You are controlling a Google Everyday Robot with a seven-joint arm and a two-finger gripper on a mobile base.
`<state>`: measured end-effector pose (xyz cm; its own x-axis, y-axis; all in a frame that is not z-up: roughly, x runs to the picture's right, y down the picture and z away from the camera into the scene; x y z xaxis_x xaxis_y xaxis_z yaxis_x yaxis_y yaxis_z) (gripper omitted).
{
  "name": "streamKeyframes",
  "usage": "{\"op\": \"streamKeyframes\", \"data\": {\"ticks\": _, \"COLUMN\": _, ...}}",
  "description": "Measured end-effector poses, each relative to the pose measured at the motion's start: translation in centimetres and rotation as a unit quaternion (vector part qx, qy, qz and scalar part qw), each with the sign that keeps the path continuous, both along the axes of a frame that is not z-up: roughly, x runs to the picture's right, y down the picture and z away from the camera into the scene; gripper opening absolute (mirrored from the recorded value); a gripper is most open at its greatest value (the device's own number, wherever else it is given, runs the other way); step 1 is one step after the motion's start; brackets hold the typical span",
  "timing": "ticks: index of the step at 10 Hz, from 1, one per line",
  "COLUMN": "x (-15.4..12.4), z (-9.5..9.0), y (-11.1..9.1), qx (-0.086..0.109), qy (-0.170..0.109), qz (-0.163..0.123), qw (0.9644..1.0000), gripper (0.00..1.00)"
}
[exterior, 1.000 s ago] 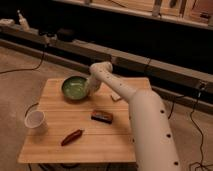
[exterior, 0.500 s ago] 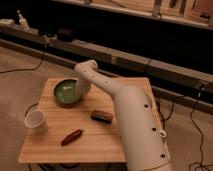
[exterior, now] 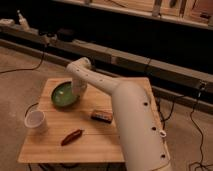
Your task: Drag the ceramic bowl in a circle
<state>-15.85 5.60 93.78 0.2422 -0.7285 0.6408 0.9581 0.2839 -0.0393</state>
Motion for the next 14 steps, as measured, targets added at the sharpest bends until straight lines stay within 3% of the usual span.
{"op": "streamKeyframes", "data": {"ticks": 4, "x": 0.4, "z": -2.1, "y": 4.2, "qx": -0.033, "qy": 0.008, "qz": 0.011, "qw": 0.9994, "gripper": 0.00}}
{"op": "streamKeyframes", "data": {"ticks": 6, "x": 0.9, "z": -2.9, "y": 5.7, "qx": -0.038, "qy": 0.003, "qz": 0.015, "qw": 0.9992, "gripper": 0.00}}
{"op": "streamKeyframes", "data": {"ticks": 8, "x": 2.8, "z": -3.4, "y": 6.5, "qx": -0.041, "qy": 0.018, "qz": 0.026, "qw": 0.9986, "gripper": 0.00}}
{"op": "streamKeyframes", "data": {"ticks": 11, "x": 7.4, "z": -4.3, "y": 5.8, "qx": -0.029, "qy": 0.067, "qz": 0.055, "qw": 0.9958, "gripper": 0.00}}
{"op": "streamKeyframes", "data": {"ticks": 14, "x": 12.5, "z": -6.1, "y": 4.1, "qx": -0.001, "qy": 0.127, "qz": 0.105, "qw": 0.9864, "gripper": 0.00}}
